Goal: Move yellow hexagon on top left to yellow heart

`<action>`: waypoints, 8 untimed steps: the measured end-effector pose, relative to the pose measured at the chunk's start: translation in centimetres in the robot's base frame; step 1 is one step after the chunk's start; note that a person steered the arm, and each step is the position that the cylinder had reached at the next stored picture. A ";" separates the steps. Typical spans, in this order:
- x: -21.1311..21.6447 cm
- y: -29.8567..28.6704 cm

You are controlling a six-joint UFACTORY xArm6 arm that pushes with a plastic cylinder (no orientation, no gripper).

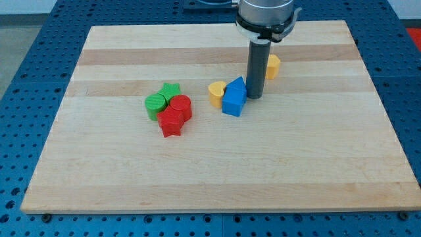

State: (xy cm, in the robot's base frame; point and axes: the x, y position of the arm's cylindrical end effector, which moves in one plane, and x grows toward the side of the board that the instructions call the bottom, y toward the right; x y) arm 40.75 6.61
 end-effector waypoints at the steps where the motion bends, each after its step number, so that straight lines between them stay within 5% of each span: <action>1: -3.3 3.6; 3: -9.2 7.8; 4: -10.1 5.4; 8: -5.7 -6.0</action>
State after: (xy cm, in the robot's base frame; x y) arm 35.07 0.60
